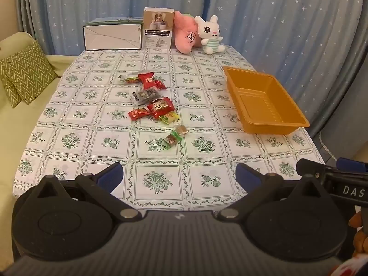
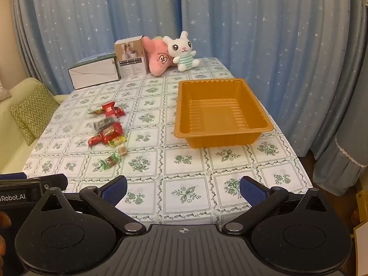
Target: Organize snacks
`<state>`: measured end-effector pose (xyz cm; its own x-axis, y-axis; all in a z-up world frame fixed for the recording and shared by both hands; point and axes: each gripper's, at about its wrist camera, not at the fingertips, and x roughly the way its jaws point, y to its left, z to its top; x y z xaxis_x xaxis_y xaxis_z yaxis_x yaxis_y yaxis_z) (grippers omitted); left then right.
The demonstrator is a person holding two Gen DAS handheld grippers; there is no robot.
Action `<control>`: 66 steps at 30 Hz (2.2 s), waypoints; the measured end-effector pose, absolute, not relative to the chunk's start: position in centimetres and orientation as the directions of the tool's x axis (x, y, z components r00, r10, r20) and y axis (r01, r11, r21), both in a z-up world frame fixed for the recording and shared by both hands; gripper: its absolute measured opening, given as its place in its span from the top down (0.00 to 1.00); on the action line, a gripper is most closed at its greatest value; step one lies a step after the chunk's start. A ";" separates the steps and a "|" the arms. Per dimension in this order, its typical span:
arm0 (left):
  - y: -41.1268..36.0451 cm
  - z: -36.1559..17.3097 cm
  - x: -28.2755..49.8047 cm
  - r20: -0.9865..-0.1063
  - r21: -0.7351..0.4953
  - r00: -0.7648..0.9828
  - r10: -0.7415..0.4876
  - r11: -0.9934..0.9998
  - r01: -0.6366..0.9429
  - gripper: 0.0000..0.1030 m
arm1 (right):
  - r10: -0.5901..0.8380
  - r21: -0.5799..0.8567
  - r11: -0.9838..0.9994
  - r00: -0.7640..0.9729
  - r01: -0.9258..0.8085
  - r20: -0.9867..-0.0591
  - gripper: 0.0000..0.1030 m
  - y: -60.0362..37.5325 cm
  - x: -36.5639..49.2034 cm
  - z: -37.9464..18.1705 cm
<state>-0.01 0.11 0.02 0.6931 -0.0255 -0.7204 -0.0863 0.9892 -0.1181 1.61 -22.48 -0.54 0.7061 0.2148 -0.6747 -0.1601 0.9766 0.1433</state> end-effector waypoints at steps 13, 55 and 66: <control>-0.3 0.1 0.1 -0.715 -0.117 0.698 -0.035 0.991 -0.070 0.00 | 0.215 0.144 0.977 0.708 -0.160 -0.672 0.00 -22.6 1.6 -0.5; -0.4 0.1 0.0 -0.703 -0.125 0.710 -0.039 0.990 -0.070 0.00 | 0.216 0.148 0.976 0.709 -0.158 -0.671 0.00 -22.5 1.6 -0.4; -0.4 0.3 0.0 -0.703 -0.133 0.710 -0.042 0.989 -0.073 0.00 | 0.216 0.148 0.976 0.709 -0.157 -0.671 0.00 -22.5 1.6 -0.5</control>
<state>0.01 -0.43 0.29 0.7096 -0.0423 -0.7033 -0.0726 0.9885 -0.1326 1.55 -22.49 -0.54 0.7091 0.2156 -0.6714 -0.1570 0.9765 0.1478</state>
